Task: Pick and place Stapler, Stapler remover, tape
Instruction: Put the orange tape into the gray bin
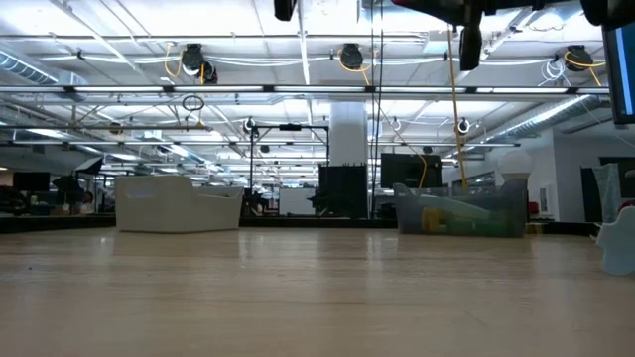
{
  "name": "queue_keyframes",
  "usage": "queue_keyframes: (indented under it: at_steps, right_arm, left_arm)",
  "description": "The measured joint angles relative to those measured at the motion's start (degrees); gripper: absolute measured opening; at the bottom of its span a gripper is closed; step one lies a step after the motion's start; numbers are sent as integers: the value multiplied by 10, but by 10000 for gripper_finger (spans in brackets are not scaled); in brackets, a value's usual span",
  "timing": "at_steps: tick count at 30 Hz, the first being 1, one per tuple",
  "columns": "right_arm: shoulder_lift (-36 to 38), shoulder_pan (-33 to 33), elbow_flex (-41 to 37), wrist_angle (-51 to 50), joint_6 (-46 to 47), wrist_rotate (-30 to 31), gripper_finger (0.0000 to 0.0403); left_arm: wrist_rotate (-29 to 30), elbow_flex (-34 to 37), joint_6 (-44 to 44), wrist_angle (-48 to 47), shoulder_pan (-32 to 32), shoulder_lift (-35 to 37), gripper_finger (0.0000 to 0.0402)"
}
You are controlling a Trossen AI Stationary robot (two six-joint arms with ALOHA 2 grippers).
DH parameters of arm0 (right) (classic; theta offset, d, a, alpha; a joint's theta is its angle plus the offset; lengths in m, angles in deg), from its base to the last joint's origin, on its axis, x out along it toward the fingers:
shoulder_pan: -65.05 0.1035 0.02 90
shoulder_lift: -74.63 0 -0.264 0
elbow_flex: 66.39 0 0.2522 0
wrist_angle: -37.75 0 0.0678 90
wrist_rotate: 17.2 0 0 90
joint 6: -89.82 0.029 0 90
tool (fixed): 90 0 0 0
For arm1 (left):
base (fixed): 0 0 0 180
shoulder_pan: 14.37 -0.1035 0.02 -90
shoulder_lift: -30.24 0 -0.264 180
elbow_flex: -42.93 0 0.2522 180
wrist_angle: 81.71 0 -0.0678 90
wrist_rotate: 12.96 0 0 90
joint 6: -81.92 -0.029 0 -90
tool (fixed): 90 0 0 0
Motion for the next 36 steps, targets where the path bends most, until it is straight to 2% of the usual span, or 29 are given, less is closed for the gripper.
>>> queue_keyframes:
  at_steps: [11,17,28,36]
  right_arm:
    - [-8,-34,1,22,0,-35,34]
    - [-10,-51,18,21,-12,-71,32]
    - [-11,-54,20,0,-2,-72,32]
    - [-22,-62,20,0,14,-72,32]
  left_arm:
    - [29,0,-11,-7,0,0,134]
    - [33,0,-7,34,-1,-34,134]
    - [31,0,4,75,-5,-48,135]
    - [38,0,18,73,-7,-48,162]
